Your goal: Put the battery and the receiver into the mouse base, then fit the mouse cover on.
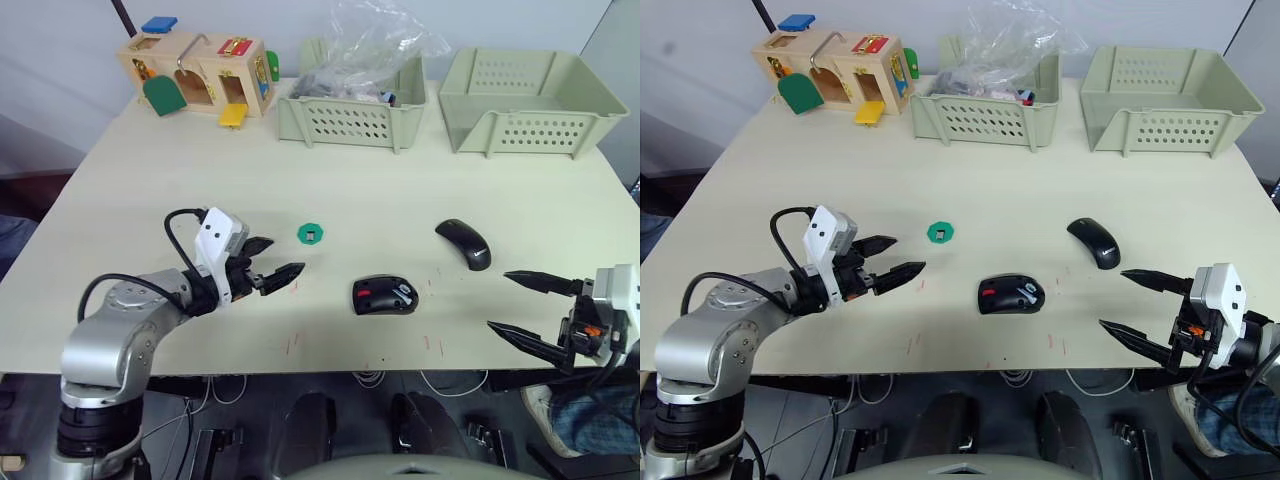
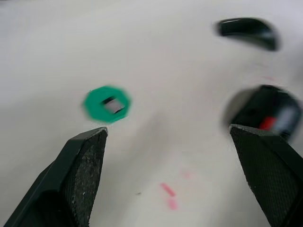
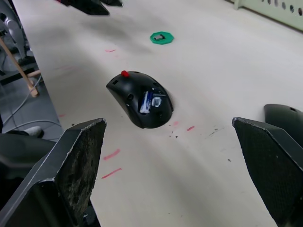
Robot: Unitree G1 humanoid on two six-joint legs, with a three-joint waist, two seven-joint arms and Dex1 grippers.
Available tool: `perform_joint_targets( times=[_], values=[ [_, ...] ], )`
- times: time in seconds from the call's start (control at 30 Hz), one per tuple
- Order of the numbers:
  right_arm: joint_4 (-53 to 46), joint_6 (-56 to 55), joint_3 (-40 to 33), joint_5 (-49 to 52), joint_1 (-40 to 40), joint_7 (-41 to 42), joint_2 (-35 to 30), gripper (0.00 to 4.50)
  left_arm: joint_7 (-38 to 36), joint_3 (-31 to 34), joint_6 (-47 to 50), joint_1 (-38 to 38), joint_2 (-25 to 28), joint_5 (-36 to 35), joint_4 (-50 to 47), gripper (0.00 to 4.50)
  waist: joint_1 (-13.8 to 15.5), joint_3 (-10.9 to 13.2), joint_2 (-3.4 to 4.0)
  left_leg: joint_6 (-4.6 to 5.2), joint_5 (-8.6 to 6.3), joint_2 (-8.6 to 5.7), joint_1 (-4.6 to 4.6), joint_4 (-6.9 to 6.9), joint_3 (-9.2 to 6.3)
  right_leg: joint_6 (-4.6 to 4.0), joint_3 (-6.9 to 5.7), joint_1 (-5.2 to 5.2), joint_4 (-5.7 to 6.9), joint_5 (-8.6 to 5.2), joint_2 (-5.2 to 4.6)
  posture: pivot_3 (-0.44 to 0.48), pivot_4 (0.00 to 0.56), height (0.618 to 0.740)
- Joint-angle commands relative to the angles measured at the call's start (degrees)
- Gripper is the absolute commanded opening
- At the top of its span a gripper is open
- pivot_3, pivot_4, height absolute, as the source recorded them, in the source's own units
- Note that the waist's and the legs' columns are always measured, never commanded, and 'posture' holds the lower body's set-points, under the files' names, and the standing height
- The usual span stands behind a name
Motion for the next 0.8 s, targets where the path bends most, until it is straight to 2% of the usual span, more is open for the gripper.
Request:
perform_joint_targets(
  times=[0.03, 0.13, 0.2, 0.4, 0.53, 0.8],
  values=[
    [-0.8, -1.1, -1.9, 1.1, -1.3, -0.6, 0.4, 4.5, 14.5, -3.9, 3.1, -3.3, -6.5, 5.5, -5.5, 4.38, 0.2, 0.0, 0.0, 0.0, 0.0, -0.01, 0.02, 0.0, 0.02, 0.0, 0.01, 0.01, 0.0, 0.0, -0.01, 0.0, 0.15, 0.74],
    [-1.0, -3.6, -1.9, 0.4, -2.2, -0.2, 1.3, 4.5, 23.5, -5.9, 6.3, -6.6, -14.2, 7.8, -6.7, 4.38, 0.3, 0.0, -0.1, 0.0, 0.0, -0.06, -0.01, 0.02, 0.0, 0.07, 0.02, 0.05, -0.01, 0.05, -0.03, 0.0, 0.15, 0.74],
    [-0.7, -6.3, -1.9, -1.0, -2.7, -0.2, 2.2, 4.5, 27.1, -6.4, 8.0, -8.1, -17.6, 8.5, -6.9, 4.38, 0.1, 0.0, -0.11, 0.0, 0.0, -0.06, 0.0, 0.02, -0.02, 0.24, 0.01, 0.05, -0.01, 0.15, -0.02, 0.0, 0.15, 0.74],
    [1.7, -5.4, -2.3, 3.0, -3.5, 0.5, 3.6, 4.5, 33.3, -11.9, 5.6, -9.6, -20.2, 13.5, -6.2, 4.38, -0.1, 0.0, -0.09, 0.0, 0.0, -0.03, 0.06, -0.01, -0.03, 0.23, 0.05, 0.04, 0.0, 0.16, 0.06, 0.0, 0.15, 0.74],
    [4.1, -6.6, -1.6, 2.4, -4.3, 2.2, 3.6, 4.5, 37.2, -12.7, 6.1, -8.9, -24.6, 15.0, -5.6, 4.38, 0.0, 0.0, -0.09, 0.0, 0.0, -0.04, 0.03, 0.0, 0.0, 0.04, 0.06, 0.04, 0.0, 0.06, 0.04, 0.0, 0.15, 0.74],
    [8.7, -7.5, -0.8, 3.4, -5.7, 6.2, 3.4, 4.5, 41.6, -14.3, 5.3, -8.0, -30.1, 17.7, -5.2, 4.38, 0.0, 0.0, -0.09, 0.0, 0.0, -0.05, 0.02, 0.0, 0.0, 0.03, 0.06, 0.04, -0.01, 0.05, 0.04, 0.0, 0.15, 0.74]
  ],
)
